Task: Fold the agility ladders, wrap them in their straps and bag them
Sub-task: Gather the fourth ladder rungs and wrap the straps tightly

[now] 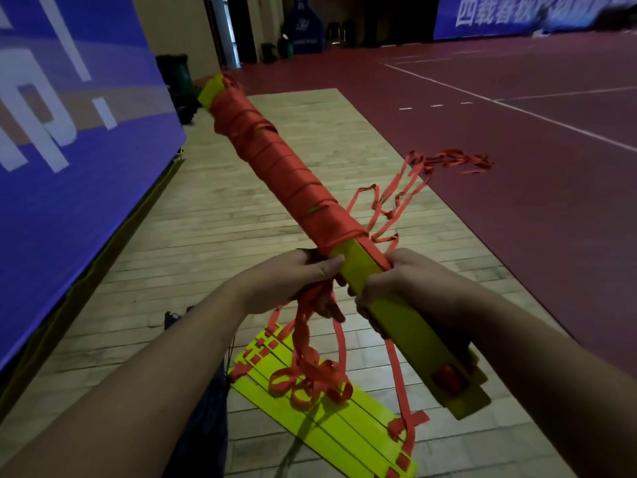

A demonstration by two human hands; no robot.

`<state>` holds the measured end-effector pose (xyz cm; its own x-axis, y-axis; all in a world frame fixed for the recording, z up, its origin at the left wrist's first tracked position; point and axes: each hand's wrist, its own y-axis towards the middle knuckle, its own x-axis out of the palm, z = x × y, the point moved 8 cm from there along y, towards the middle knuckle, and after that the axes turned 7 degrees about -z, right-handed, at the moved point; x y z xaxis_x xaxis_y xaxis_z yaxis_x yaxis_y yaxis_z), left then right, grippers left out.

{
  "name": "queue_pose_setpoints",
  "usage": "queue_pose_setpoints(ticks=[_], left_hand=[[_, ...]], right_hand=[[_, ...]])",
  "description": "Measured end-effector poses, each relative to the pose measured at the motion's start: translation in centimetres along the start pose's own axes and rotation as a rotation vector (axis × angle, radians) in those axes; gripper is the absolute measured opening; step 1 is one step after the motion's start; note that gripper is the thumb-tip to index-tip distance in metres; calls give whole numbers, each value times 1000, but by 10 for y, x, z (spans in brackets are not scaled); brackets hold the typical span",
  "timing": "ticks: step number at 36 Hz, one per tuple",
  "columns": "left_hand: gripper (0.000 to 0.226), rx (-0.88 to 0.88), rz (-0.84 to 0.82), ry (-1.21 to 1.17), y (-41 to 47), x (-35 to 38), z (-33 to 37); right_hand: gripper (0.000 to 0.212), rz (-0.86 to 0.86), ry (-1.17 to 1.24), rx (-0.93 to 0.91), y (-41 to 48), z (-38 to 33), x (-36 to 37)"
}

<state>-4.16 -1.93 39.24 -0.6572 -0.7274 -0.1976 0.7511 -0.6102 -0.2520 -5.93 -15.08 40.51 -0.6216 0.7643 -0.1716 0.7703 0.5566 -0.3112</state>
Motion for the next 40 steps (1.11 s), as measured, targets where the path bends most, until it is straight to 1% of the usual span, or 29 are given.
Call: queue_pose_setpoints(ticks=[2, 3, 5, 7, 9, 10, 12, 14, 15, 16, 17, 18, 19, 21, 22, 25, 26, 28, 29, 30, 31, 32, 34, 36, 37, 38, 40], left_hand=[[57, -56, -48, -79, 1, 2, -8], [54, -80, -74, -82, 1, 2, -11], [38, -107, -113, -41, -1, 1, -15], [25, -109, -97, -31, 0, -2, -13], [21, -75, -14, -61, 4, -7, -11], [22, -56, 36, -88, 8, -8, -8], [36, -41, 131, -143, 17, -4, -5], [43, -35, 286, -177, 23, -5, -7], [42, -16, 376, -198, 24, -9, -10], [41, 19, 460, -221, 23, -15, -12], [44, 54, 516, -236, 20, -22, -15], [48, 68, 541, -239, 17, -28, -16], [49, 80, 533, -234, 14, -34, -17], [32, 107, 462, -221, 7, -41, -14], [24, 116, 412, -206, 4, -41, -10], [14, 191, 282, -222, 0, -34, 0], [12, 205, 253, -253, -1, -30, 4], [16, 228, 230, -287, -3, -25, 7], [18, 234, 226, -284, -3, -25, 7], [21, 241, 223, -273, -5, -25, 7], [26, 245, 226, -260, -5, -29, 5], [36, 246, 227, -254, -6, -32, 5], [57, 224, 245, -274, -6, -39, 3], [60, 204, 286, -287, -6, -43, 1], [61, 184, 309, -279, -6, -44, -1], [66, 139, 331, -260, -6, -45, -2], [96, 26, 321, -163, -4, -43, -10]], right_hand=[[19, 47, -27, -14, 4, -1, -3], [19, 71, -34, -22, 6, -1, -6], [18, 129, -76, -38, 8, -2, -12], [18, 202, -162, -33, 12, 0, -18], [18, 293, -286, -10, 16, 3, -22], [17, 347, -368, 2, 18, 5, -22], [20, 486, -555, 16, 20, 7, -18], [36, 594, -644, -35, 20, 6, -6], [47, 599, -652, -97, 21, 5, 3], [55, 582, -668, -171, 24, 3, 13], [58, 552, -672, -233, 27, 1, 20], [58, 509, -619, -265, 29, -1, 22], [57, 452, -505, -256, 31, -2, 20], [55, 302, -260, -180, 36, 3, 12], [55, 229, -199, -133, 36, 5, 8], [51, -38, -8, -19, 31, 16, 9], [49, -145, 95, 15, 29, 20, 16], [43, -350, 301, 52, 24, 21, 33], [42, -436, 380, 46, 21, 19, 41], [42, -488, 432, 33, 19, 15, 48], [41, -492, 447, 21, 19, 12, 51], [40, -456, 436, 15, 20, 10, 51], [33, -292, 344, 11, 21, 5, 43], [26, -152, 184, -18, 19, 0, 34], [24, -106, 109, -43, 19, -3, 31], [25, -63, 43, -64, 19, -4, 27], [26, 11, -39, -78, 19, -4, 19]])
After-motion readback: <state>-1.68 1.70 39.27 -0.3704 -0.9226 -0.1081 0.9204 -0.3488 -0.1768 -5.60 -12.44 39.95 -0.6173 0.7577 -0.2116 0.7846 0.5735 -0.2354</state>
